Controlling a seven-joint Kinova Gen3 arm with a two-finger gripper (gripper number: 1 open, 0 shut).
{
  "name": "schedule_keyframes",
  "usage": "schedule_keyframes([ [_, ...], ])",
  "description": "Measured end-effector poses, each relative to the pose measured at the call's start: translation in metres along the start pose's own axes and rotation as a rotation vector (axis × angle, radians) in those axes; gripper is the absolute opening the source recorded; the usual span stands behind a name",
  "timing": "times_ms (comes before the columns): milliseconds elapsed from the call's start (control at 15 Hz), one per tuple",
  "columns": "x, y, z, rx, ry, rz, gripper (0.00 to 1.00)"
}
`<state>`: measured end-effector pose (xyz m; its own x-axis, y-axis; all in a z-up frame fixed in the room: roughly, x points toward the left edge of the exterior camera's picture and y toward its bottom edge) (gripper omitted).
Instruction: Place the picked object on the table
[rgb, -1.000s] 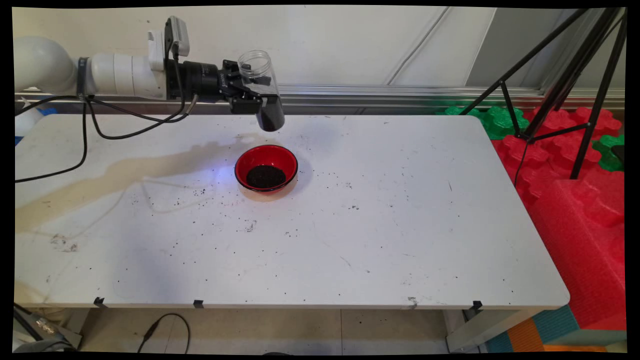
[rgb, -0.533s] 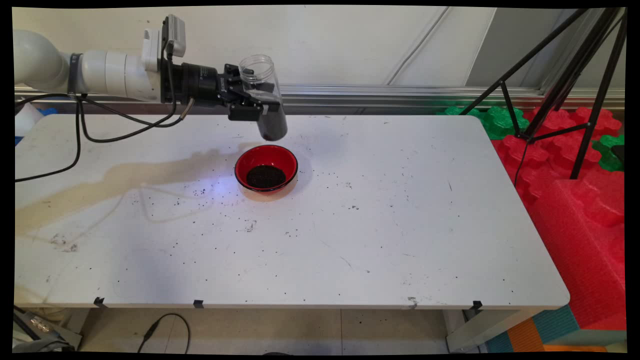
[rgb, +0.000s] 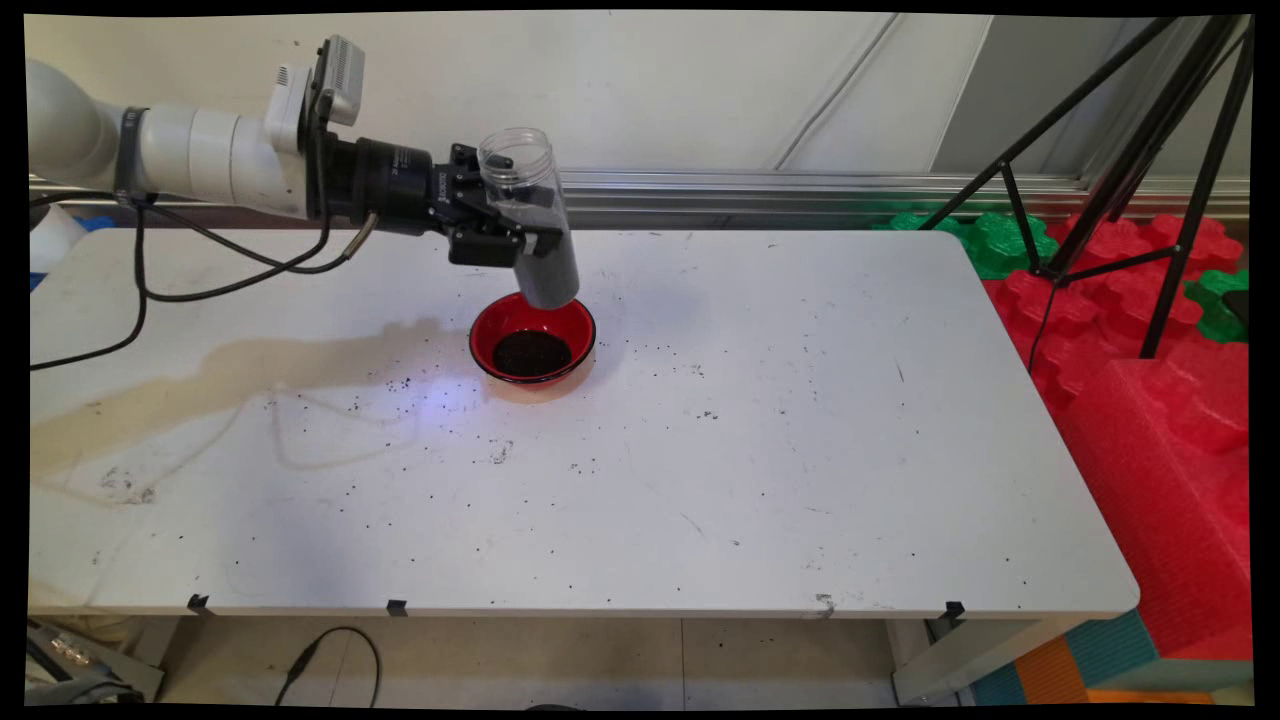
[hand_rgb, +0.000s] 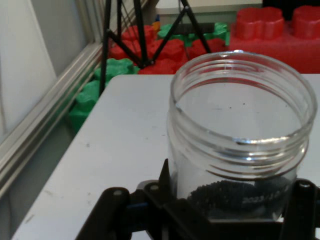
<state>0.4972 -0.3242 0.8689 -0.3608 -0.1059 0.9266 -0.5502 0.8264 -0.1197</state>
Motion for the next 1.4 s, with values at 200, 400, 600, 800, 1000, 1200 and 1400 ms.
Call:
schedule_keyframes([
  [200,0.003,0.015,-0.002,-0.032,-0.006,-0.002,0.0],
  [400,0.001,0.028,-0.005,-0.063,-0.014,-0.001,0.0],
  [600,-0.006,0.039,-0.006,-0.094,-0.032,0.007,0.0],
  [800,-0.017,0.049,-0.007,-0.122,-0.051,0.019,0.0],
  [1000,-0.029,0.058,-0.004,-0.14,-0.066,0.021,0.0],
  [1200,-0.043,0.065,0.0,-0.157,-0.08,0.018,0.0],
  [1400,-0.054,0.072,0.005,-0.177,-0.091,0.014,0.0],
])
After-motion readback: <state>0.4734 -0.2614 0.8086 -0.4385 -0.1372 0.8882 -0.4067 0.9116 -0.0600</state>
